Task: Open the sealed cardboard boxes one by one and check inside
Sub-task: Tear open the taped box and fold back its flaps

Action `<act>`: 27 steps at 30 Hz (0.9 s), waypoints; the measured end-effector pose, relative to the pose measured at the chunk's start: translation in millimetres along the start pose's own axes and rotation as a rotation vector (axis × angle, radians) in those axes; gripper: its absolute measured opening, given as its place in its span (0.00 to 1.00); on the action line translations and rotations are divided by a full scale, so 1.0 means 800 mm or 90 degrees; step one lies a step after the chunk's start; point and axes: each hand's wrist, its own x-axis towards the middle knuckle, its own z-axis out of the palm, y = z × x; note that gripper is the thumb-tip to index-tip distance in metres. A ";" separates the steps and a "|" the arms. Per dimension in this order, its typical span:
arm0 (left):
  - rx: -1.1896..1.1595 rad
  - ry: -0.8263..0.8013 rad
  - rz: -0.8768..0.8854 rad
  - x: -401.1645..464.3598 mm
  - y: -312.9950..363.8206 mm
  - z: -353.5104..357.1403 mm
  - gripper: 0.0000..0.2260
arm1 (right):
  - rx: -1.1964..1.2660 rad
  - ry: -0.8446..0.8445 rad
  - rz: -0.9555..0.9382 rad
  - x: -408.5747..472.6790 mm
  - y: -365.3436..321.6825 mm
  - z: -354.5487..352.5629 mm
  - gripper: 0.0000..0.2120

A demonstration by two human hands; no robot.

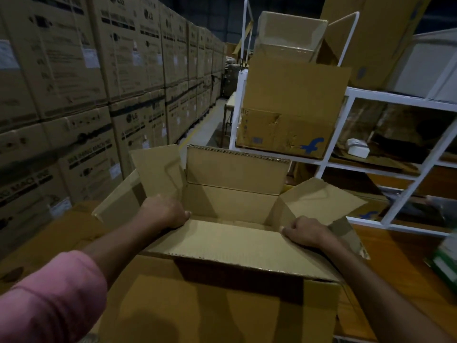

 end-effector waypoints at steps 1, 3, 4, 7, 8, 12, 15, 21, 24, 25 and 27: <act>0.017 -0.007 0.002 -0.003 0.000 -0.002 0.28 | -0.018 -0.014 0.000 0.001 0.000 0.000 0.22; 0.041 -0.014 0.003 -0.001 0.000 -0.006 0.27 | -0.059 -0.038 -0.010 -0.001 -0.002 -0.005 0.26; 0.051 -0.007 0.010 0.001 0.001 -0.008 0.26 | -0.083 -0.048 -0.016 -0.002 -0.003 -0.009 0.27; 0.083 0.031 0.054 0.004 0.010 -0.012 0.18 | -0.136 -0.051 -0.026 -0.005 -0.008 -0.019 0.24; 0.090 0.050 0.083 0.004 0.013 -0.014 0.15 | -0.147 -0.047 -0.030 -0.007 -0.010 -0.023 0.21; 0.054 0.053 0.204 -0.003 0.019 -0.025 0.06 | -0.150 -0.066 -0.110 -0.022 -0.026 -0.037 0.15; -0.061 -0.025 0.364 -0.009 0.022 -0.031 0.13 | -0.093 -0.062 -0.227 -0.040 -0.043 -0.039 0.16; -0.128 -0.064 0.527 -0.038 0.029 -0.040 0.13 | -0.022 -0.088 -0.346 -0.069 -0.074 -0.033 0.12; -0.122 -0.062 0.527 -0.049 0.030 -0.044 0.14 | -0.028 -0.105 -0.369 -0.077 -0.085 -0.032 0.14; -0.121 -0.069 0.525 -0.053 0.030 -0.045 0.14 | -0.032 -0.111 -0.373 -0.081 -0.087 -0.032 0.16; -0.123 -0.095 0.520 -0.062 0.029 -0.048 0.16 | -0.035 -0.125 -0.375 -0.087 -0.090 -0.032 0.20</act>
